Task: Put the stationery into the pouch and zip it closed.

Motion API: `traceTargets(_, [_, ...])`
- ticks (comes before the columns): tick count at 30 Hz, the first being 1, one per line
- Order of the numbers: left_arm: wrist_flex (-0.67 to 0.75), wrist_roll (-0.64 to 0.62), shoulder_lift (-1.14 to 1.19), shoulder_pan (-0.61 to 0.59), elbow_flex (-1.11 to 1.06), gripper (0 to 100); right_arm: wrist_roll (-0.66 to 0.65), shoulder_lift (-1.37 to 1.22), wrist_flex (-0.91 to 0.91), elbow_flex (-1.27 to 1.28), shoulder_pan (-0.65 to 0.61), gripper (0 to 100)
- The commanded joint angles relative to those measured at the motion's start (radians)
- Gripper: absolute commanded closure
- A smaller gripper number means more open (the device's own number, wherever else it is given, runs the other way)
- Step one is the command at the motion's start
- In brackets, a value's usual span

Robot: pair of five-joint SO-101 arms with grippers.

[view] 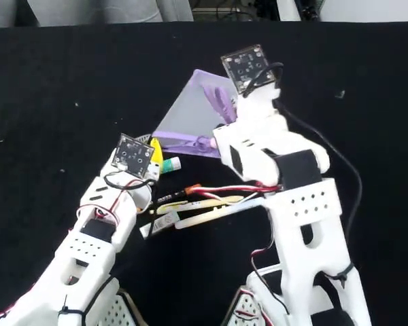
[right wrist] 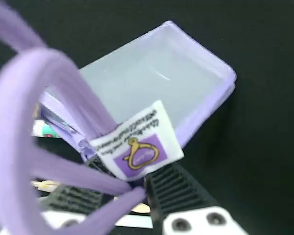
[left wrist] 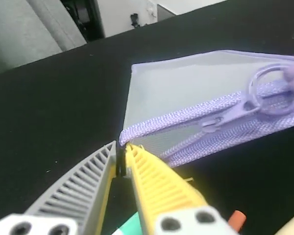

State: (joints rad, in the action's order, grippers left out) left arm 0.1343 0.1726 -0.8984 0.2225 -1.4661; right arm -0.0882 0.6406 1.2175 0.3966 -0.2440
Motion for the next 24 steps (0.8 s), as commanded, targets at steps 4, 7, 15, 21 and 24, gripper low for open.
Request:
traceTargets(4, [0.008,-0.006,-0.006,-0.038,0.015,97,-0.008,0.038,0.005,-0.096,0.106,98.8])
traceTargets(7, [0.009,-0.008,-0.006,-0.051,0.015,97,-0.009,0.038,0.002,-0.101,0.153,98.8])
traceTargets(15, [0.011,-0.006,-0.006,-0.053,0.015,97,-0.052,0.038,0.075,-0.180,0.241,98.8])
traceTargets(21, [0.011,-0.005,-0.006,-0.054,0.015,97,-0.052,0.038,0.080,-0.202,0.308,98.8])
traceTargets(24, [0.011,-0.005,-0.006,-0.054,0.015,97,-0.052,0.038,0.080,-0.202,0.313,98.8])
